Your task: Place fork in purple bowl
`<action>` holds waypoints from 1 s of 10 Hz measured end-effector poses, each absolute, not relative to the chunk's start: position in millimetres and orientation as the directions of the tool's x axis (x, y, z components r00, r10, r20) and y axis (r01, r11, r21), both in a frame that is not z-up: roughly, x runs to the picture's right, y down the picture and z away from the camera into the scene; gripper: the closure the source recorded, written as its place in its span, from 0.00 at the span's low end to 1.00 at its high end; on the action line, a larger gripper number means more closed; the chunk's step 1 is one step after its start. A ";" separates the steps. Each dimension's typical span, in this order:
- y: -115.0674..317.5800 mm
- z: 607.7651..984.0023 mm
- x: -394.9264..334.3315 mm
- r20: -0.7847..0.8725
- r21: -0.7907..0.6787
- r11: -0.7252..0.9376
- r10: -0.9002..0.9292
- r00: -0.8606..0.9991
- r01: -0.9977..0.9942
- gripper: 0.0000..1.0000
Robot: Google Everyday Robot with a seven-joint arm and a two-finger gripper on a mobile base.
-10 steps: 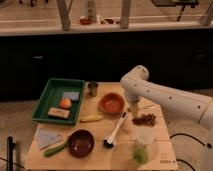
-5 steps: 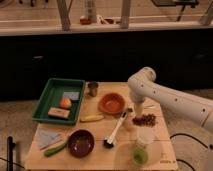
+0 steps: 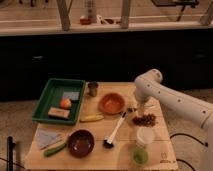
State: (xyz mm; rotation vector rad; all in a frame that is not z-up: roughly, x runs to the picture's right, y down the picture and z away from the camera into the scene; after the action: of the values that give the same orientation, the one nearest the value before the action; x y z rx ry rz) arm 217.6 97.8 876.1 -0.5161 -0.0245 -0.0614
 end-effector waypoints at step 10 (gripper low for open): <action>109.7 934.2 235.7 0.091 -0.509 0.861 0.030 0.995 0.021 0.28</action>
State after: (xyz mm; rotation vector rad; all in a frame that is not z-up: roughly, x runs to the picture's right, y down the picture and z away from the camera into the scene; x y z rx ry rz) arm 235.7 109.7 934.2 -0.5343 -0.0973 0.0050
